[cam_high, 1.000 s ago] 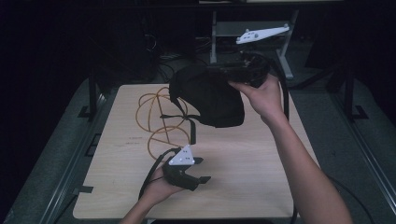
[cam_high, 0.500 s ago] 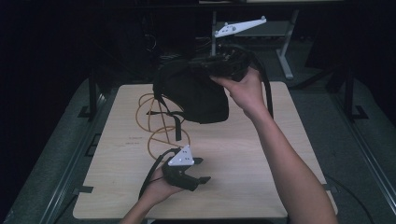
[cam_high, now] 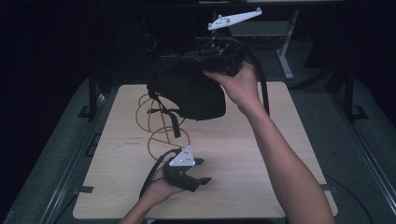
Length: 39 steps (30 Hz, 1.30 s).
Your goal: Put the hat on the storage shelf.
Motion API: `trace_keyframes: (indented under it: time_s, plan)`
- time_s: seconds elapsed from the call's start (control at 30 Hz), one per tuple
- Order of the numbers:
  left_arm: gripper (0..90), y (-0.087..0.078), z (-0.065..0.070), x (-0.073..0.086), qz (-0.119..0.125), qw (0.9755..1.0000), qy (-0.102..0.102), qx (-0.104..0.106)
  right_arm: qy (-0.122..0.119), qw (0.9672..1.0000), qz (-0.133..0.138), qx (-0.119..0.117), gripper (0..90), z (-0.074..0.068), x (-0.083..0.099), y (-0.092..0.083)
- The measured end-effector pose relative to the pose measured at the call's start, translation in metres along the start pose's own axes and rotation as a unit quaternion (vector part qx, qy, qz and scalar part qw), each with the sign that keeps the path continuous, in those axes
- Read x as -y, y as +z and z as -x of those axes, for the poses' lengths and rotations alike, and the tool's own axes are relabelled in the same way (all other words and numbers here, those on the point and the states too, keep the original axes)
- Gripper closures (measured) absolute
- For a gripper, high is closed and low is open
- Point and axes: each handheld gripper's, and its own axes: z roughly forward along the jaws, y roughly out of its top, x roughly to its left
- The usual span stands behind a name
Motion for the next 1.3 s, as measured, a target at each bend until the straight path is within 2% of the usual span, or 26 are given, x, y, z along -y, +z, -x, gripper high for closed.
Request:
trace_keyframes:
  time_s: [0.2, 0.4, 0.83, 1.3]
  plan:
    - [31.7, 0.0, 0.001, 0.0, 0.002, 1.0, -0.003, 0.001, -0.011, 0.9999, -0.007, -0.008, 78.2, -0.006, -0.009, 0.013]
    - [31.7, 0.0, 0.001, 0.0, 0.003, 1.0, -0.002, 0.001, -0.009, 0.9997, -0.016, -0.013, 78.3, -0.009, -0.01, 0.029]
    - [31.8, -0.002, 0.0, 0.0, 0.002, 1.0, 0.002, 0.002, 0.004, 0.9987, -0.035, -0.038, 78.4, -0.013, 0.0, 0.072]
    - [31.9, -0.001, 0.001, -0.001, -0.002, 1.0, 0.002, 0.007, 0.02, 0.9971, -0.054, -0.05, 78.4, -0.008, 0.016, 0.1]
